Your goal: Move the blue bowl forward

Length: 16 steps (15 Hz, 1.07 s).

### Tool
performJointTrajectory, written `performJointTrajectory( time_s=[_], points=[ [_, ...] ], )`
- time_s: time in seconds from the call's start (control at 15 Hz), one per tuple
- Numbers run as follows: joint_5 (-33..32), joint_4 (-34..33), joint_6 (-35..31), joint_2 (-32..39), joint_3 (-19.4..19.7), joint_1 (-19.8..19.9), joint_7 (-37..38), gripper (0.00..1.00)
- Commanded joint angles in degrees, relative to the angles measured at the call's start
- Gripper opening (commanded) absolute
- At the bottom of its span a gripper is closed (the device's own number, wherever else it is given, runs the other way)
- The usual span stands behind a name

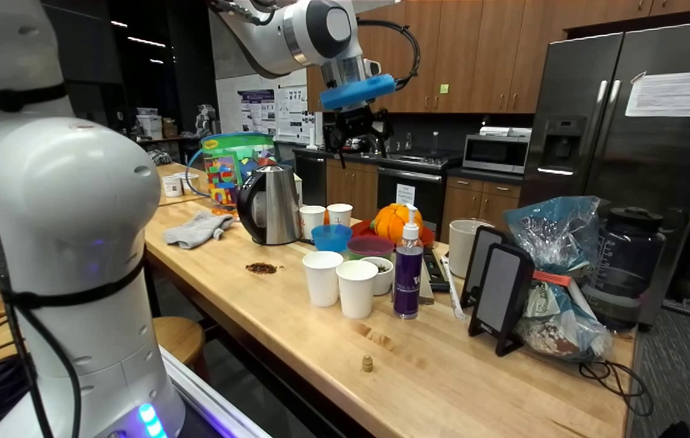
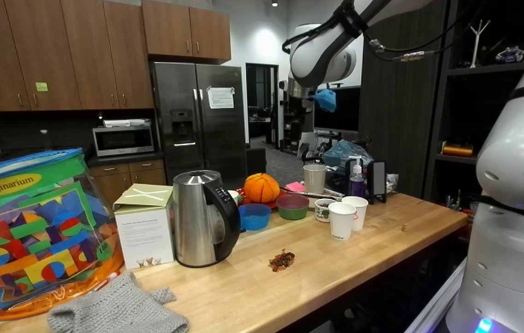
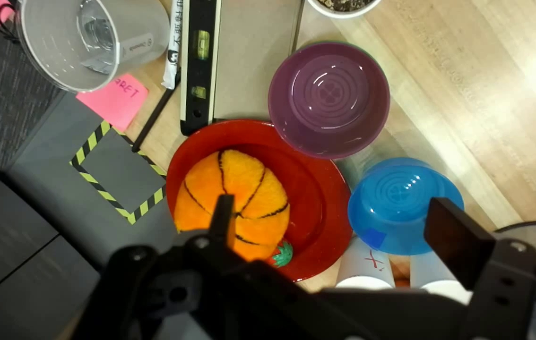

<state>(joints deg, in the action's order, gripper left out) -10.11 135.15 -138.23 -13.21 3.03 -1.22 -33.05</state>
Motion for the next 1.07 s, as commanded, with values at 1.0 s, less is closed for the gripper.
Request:
performJointTrajectory(
  time_s=[1.0],
  points=[
    [-0.1,-7.7,1.2,9.1,-0.8,0.8,3.0,1.0]
  ],
)
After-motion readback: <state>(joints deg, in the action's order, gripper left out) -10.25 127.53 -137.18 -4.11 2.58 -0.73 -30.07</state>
